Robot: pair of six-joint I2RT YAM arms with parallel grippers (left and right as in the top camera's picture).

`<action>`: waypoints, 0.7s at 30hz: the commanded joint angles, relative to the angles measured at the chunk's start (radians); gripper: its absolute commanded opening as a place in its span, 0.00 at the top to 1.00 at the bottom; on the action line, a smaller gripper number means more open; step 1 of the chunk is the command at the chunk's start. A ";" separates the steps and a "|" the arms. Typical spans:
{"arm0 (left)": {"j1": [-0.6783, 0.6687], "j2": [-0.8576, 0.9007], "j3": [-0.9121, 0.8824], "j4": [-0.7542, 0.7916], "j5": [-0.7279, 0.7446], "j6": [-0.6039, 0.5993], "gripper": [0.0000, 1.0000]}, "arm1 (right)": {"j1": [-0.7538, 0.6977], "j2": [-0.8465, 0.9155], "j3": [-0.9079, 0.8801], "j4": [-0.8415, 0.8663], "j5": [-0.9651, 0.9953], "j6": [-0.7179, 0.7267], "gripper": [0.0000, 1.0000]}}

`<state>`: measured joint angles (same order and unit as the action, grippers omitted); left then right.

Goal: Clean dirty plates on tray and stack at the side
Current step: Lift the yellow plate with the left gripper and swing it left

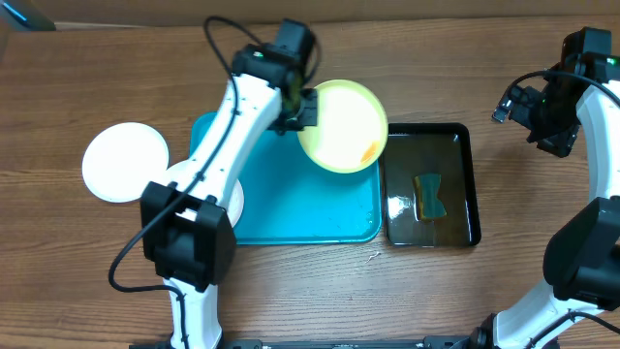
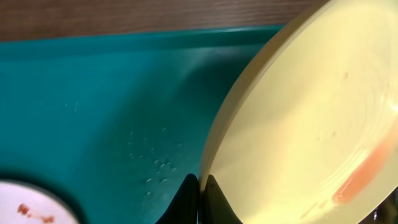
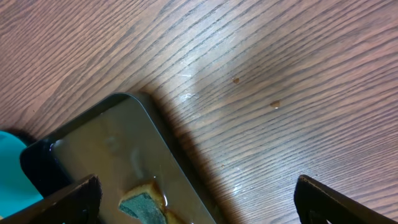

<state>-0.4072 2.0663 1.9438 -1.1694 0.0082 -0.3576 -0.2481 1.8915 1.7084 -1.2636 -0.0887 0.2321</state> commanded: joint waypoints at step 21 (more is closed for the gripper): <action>-0.597 -0.034 0.036 0.155 -1.137 0.002 0.96 | -0.004 -0.019 0.013 0.006 0.010 -0.001 0.00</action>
<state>-0.9474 2.0663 1.9553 -1.0435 -0.8589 -0.3717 -0.2481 1.8915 1.7084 -1.2602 -0.0887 0.2317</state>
